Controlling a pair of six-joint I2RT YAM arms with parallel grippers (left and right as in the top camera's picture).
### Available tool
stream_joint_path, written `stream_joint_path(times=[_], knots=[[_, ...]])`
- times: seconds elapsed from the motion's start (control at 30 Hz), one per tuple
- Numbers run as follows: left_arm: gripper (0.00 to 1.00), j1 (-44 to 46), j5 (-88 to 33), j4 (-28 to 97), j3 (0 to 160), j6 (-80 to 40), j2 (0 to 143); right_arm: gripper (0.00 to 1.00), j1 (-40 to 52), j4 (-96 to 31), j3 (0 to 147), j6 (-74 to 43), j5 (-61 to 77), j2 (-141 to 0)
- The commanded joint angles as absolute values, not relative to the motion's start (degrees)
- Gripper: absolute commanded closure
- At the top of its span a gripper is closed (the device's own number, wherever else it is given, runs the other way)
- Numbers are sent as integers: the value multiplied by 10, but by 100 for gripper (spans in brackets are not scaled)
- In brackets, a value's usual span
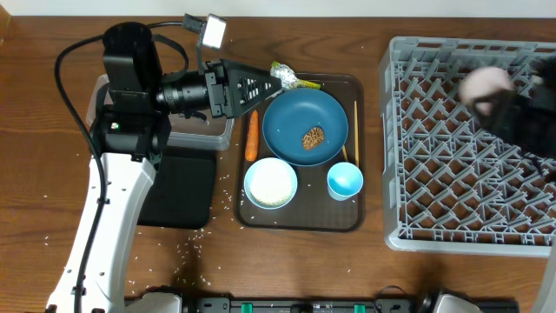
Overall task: Sort waste into correct bins and load items into the dishwasher rack
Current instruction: 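Carry the pink cup into the dish rack and open the right gripper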
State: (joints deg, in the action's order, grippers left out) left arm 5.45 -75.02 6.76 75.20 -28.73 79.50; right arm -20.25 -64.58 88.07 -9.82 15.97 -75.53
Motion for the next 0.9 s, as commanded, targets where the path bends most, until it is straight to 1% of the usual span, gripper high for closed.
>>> stream_joint_path(times=[0.0, 0.23, 0.4, 0.5, 0.6, 0.87], knots=[[22, 54, -759, 68, 759, -288, 793, 53, -272, -655, 884, -163, 50, -754], [22, 54, -759, 69, 759, -288, 793, 53, -397, -665, 884, -220, 28, -800], [22, 54, -761, 74, 759, -288, 793, 53, -447, -686, 884, -236, 28, -866], [22, 54, -761, 74, 759, -288, 793, 52, -465, -693, 884, -236, 31, -913], [22, 54, -761, 74, 759, -288, 793, 52, -475, -692, 884, -237, 74, -961], [22, 54, -761, 77, 759, -288, 793, 52, -477, -699, 884, -244, 124, -1042]])
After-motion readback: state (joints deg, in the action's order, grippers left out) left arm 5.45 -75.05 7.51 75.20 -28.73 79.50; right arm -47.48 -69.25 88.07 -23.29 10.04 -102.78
